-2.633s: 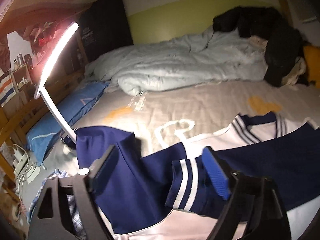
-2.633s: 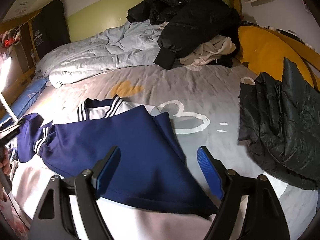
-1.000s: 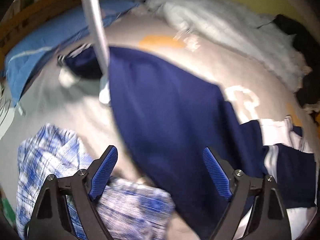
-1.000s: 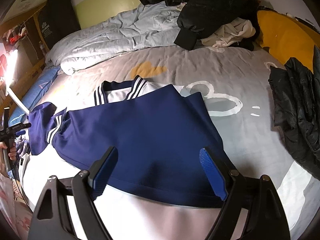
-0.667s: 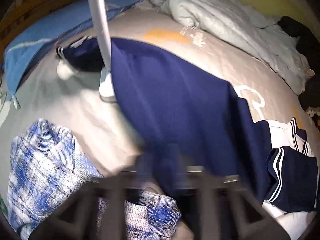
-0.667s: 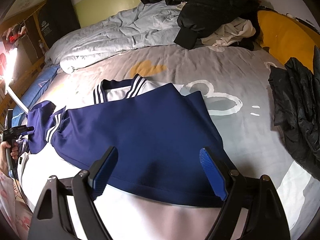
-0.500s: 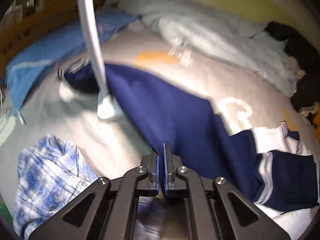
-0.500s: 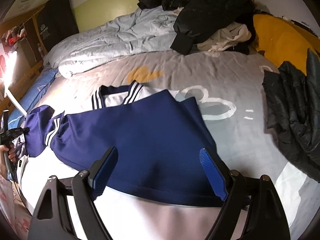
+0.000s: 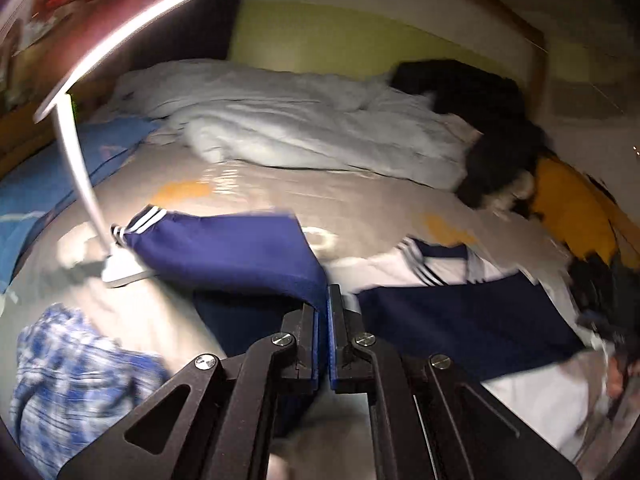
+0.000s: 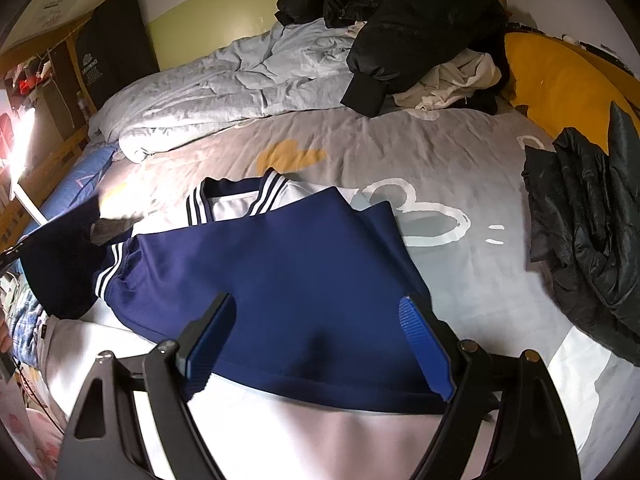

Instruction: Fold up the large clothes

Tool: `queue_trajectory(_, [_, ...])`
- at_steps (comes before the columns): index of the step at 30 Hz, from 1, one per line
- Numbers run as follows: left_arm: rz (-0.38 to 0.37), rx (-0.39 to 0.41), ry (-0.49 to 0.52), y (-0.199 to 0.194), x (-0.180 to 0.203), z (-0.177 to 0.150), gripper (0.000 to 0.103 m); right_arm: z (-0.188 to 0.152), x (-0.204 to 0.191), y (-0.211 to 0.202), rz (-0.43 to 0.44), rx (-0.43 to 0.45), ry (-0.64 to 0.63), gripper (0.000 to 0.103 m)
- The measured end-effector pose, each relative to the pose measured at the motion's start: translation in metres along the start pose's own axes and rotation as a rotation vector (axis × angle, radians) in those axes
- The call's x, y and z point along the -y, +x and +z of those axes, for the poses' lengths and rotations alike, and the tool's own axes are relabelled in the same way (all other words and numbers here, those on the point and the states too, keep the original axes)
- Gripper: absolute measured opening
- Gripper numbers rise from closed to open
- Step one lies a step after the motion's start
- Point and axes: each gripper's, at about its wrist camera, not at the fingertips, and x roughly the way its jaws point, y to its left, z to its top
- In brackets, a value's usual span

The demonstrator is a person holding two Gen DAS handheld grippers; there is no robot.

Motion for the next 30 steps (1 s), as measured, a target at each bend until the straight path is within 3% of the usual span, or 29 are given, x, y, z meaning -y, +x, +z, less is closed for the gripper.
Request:
queue_trajectory(5, [-0.079,-0.066,0.109,0.022,0.057,-0.021,0.002,0.000,0.000,0.004,0.000,-0.009,0.005,0.082])
queue_trajectory(9, [-0.058,-0.159,0.208,0.055,0.094,-0.046,0.003,-0.001,-0.003,0.008,-0.009,-0.020,-0.004,0.082])
queue_trajectory(13, [-0.069,-0.193,0.237,0.065,0.108,-0.057,0.003,-0.001,-0.003,0.006,-0.012,-0.016,-0.010,0.082])
queue_trajectory(17, [-0.109,-0.245,0.205,0.069,0.106,-0.059,0.031,-0.001,-0.002,0.006,-0.018,-0.015,-0.014,0.082])
queue_trajectory(18, [-0.112,-0.253,0.200,0.067,0.106,-0.058,0.032,-0.001,-0.002,0.007,-0.016,-0.018,-0.012,0.082])
queue_trajectory(20, [-0.114,-0.247,0.201,0.058,0.107,-0.053,0.039,-0.001,-0.001,0.008,-0.010,-0.025,-0.010,0.082])
queue_trajectory(22, [-0.154,-0.199,0.173,0.039,0.102,-0.043,0.051,-0.001,-0.003,0.008,-0.004,-0.025,-0.013,0.082])
queue_trajectory(24, [-0.144,-0.140,0.160,0.022,0.097,-0.032,0.061,-0.001,-0.005,0.006,-0.003,-0.020,-0.023,0.082])
queue_trajectory(27, [-0.116,-0.077,0.155,0.005,0.085,-0.020,0.065,0.000,-0.008,0.004,-0.007,-0.010,-0.038,0.082])
queue_trajectory(30, [-0.093,-0.063,0.102,0.004,0.065,-0.011,0.066,0.000,-0.008,0.005,-0.011,-0.009,-0.034,0.082])
